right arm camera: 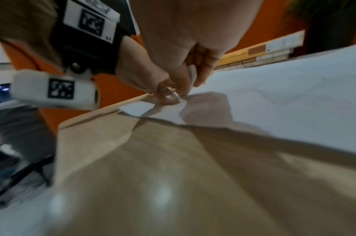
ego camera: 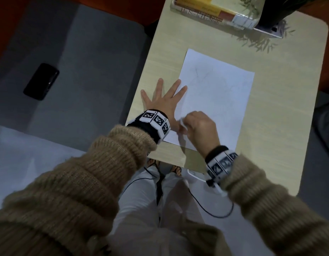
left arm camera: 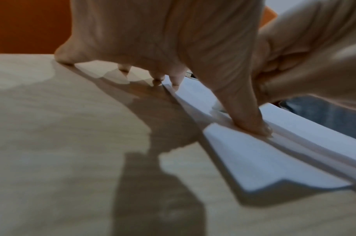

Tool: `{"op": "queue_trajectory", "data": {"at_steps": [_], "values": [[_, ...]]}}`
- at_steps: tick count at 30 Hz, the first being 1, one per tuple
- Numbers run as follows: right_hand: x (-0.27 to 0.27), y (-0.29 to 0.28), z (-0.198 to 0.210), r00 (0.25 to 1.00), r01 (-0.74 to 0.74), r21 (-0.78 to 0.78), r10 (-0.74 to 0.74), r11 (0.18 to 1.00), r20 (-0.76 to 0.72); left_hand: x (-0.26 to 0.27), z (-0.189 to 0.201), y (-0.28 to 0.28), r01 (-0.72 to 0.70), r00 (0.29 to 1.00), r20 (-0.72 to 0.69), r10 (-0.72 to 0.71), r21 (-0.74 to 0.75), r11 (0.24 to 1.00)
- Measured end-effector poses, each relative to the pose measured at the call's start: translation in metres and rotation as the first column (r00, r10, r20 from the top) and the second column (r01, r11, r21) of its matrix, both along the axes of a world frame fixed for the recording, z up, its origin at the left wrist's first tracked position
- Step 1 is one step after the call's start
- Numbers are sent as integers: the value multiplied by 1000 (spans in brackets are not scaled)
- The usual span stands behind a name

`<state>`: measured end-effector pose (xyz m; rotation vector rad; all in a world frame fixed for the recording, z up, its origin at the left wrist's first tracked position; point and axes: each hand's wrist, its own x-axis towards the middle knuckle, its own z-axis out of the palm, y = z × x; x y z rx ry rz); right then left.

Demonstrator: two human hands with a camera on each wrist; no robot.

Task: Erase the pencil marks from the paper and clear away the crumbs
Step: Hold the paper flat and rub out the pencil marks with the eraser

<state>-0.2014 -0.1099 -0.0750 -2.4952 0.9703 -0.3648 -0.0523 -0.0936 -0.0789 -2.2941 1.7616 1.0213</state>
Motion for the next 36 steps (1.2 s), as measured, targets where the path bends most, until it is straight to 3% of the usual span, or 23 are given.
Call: {"op": "queue_trajectory", "data": {"at_steps": [2, 6, 11, 17, 22, 24, 28, 33, 36], "values": [[6, -13, 2, 1000, -8, 24, 8, 1000, -10, 1, 1, -1, 1, 1000, 0, -1, -6, 1000], [38, -68, -6, 984, 179, -83, -178, 980, 14, 1, 0, 0, 3, 1000, -1, -3, -11, 1000], [-1, -5, -2, 999, 39, 0, -39, 999, 0, 0, 0, 0, 1, 1000, 1, -1, -1, 1000], [39, -85, 1, 977, 147, -27, -149, 989, -152, -1, 1, 0, 10, 1000, -5, -10, 26, 1000], [-4, -11, 3, 1000, 4, 14, -4, 1000, -26, -2, 3, 0, -12, 999, -36, 13, 35, 999], [1, -23, 4, 998, 9, 64, -5, 998, -68, -1, 4, -1, -10, 1000, -26, 11, 34, 999], [34, -86, -2, 980, 193, -22, -193, 981, -44, 0, 2, -2, -1, 1000, -26, 2, 36, 999], [-4, -10, 0, 998, 39, 41, -41, 998, 42, -2, 0, -1, -7, 1000, -20, 7, 27, 1000], [15, -47, 1, 995, 91, 47, -89, 995, -46, -1, 2, -3, -4, 1000, -17, 5, 32, 999]]}}
